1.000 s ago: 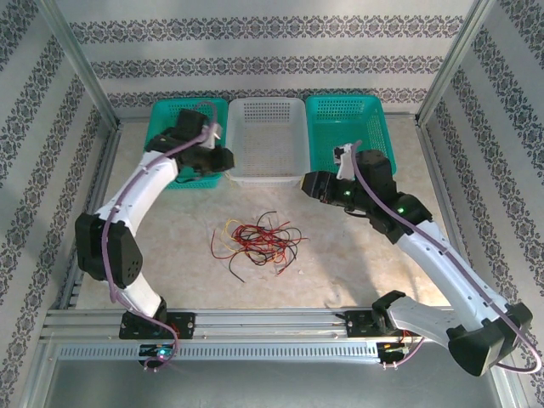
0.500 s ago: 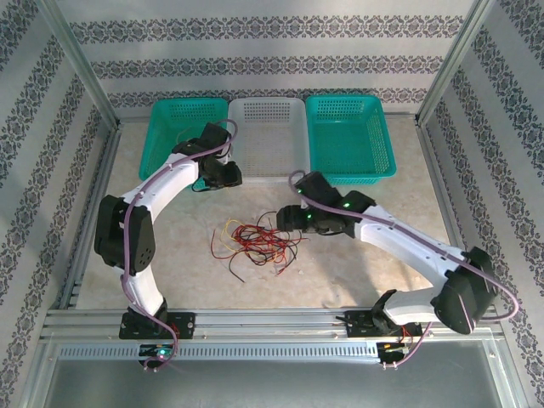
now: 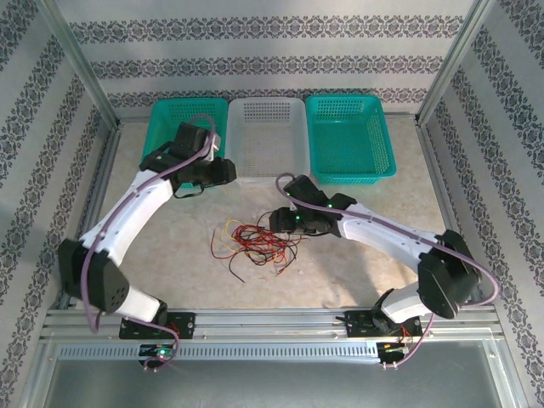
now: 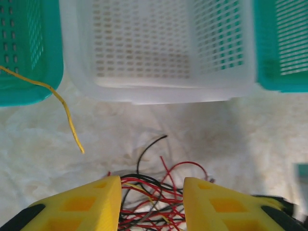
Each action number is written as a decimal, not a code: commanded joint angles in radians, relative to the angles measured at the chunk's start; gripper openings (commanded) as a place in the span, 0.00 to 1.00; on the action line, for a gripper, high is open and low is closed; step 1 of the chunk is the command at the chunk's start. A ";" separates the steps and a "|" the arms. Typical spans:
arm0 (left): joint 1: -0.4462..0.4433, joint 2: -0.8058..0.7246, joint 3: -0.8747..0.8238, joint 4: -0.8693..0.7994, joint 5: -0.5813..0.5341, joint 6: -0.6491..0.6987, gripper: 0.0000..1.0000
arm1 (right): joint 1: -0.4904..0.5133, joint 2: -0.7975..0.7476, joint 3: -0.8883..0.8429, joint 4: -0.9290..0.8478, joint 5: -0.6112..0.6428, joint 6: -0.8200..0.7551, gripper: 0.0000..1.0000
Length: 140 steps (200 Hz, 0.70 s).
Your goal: Untangle the cables
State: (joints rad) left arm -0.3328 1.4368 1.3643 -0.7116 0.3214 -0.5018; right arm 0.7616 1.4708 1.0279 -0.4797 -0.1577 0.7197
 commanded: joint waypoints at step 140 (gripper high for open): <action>-0.008 -0.174 -0.832 0.630 0.093 -0.520 0.35 | 0.101 0.160 0.265 -0.066 -0.106 -0.161 0.49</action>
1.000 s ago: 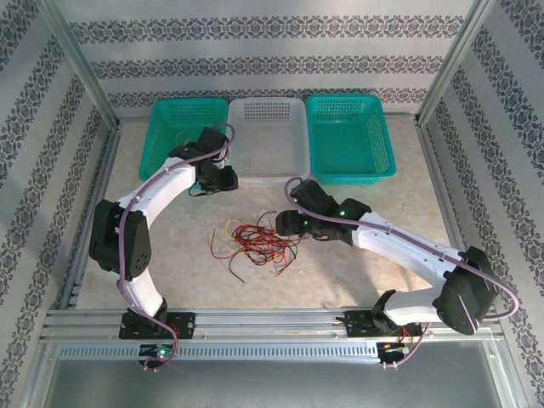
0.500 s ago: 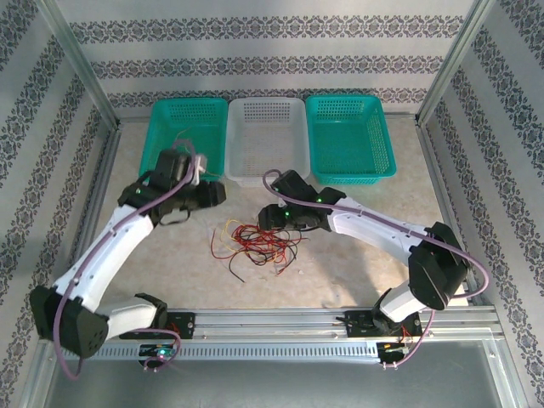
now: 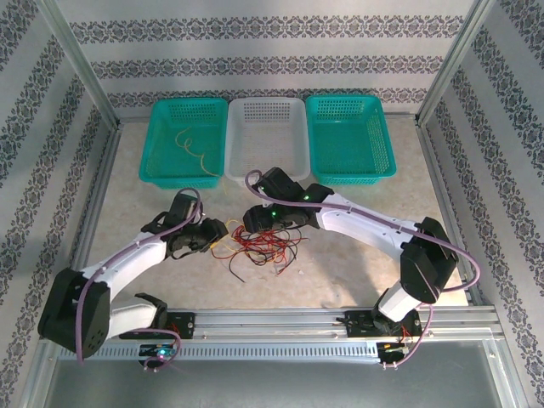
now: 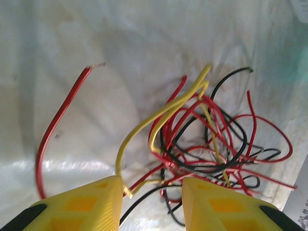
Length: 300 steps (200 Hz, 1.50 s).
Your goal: Untangle the cables
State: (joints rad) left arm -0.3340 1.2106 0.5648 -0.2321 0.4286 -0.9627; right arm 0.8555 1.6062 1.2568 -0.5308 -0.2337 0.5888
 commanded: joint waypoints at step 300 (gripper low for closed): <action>-0.179 -0.077 0.569 -0.165 0.027 0.195 0.00 | -0.119 -0.011 -0.052 0.242 -0.301 0.087 0.52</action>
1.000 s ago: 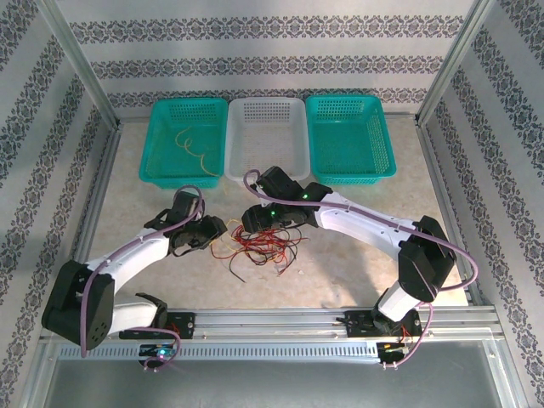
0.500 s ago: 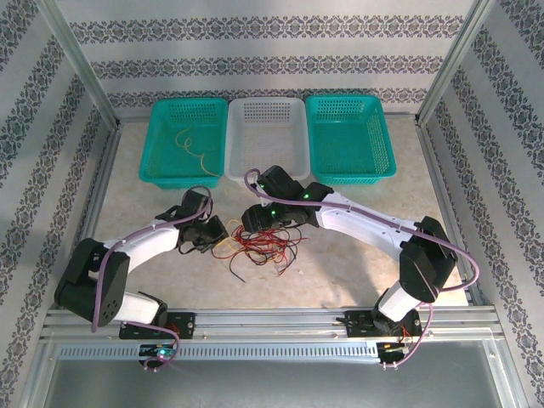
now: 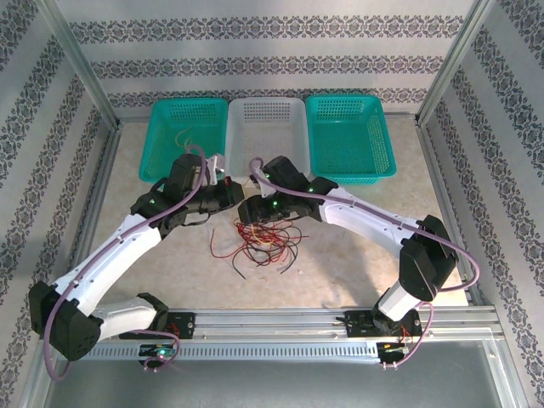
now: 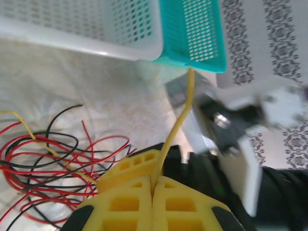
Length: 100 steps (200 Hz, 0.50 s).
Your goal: Untangle the cables
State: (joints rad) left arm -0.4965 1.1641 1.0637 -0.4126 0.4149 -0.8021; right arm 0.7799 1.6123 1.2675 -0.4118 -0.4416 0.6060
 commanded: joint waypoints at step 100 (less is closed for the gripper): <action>-0.014 0.032 0.338 0.178 0.076 0.006 0.00 | -0.022 -0.107 -0.207 0.208 -0.124 0.075 0.31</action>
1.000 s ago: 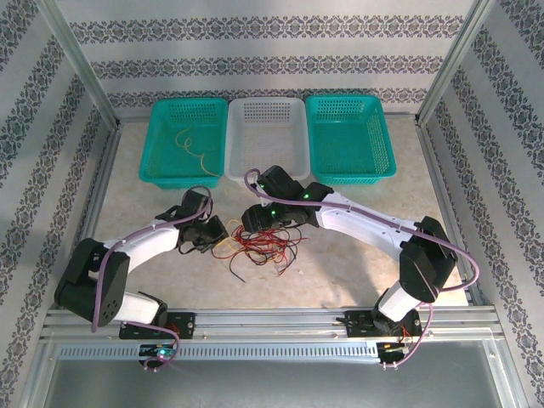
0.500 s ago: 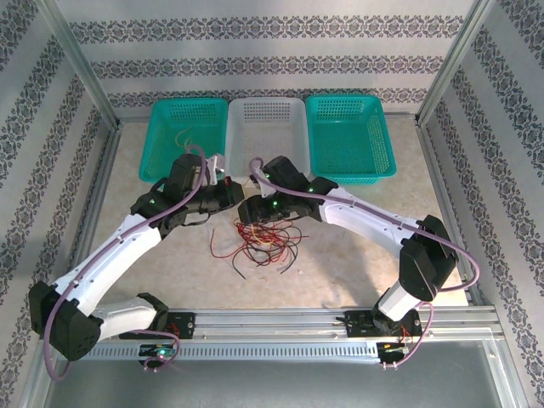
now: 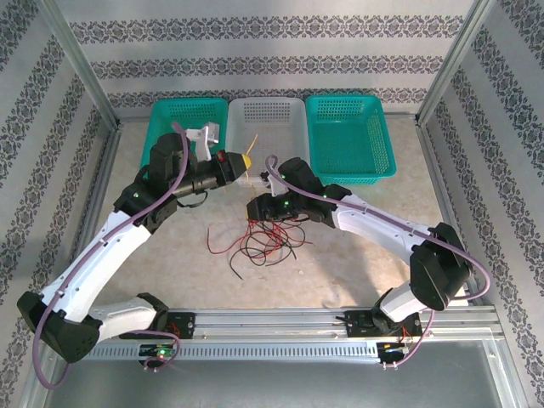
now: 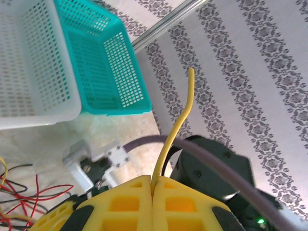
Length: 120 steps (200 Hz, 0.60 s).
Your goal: Untangle the cables
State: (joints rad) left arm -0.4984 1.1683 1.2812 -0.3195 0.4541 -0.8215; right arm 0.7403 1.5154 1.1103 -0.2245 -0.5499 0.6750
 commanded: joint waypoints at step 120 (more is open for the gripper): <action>-0.011 0.069 0.424 0.184 -0.029 0.057 0.00 | 0.018 0.049 -0.262 0.085 0.092 -0.022 0.20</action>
State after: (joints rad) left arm -0.4984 1.2572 1.6455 -0.2863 0.4400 -0.7696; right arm 0.7635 1.5177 0.8875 -0.0727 -0.5213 0.6739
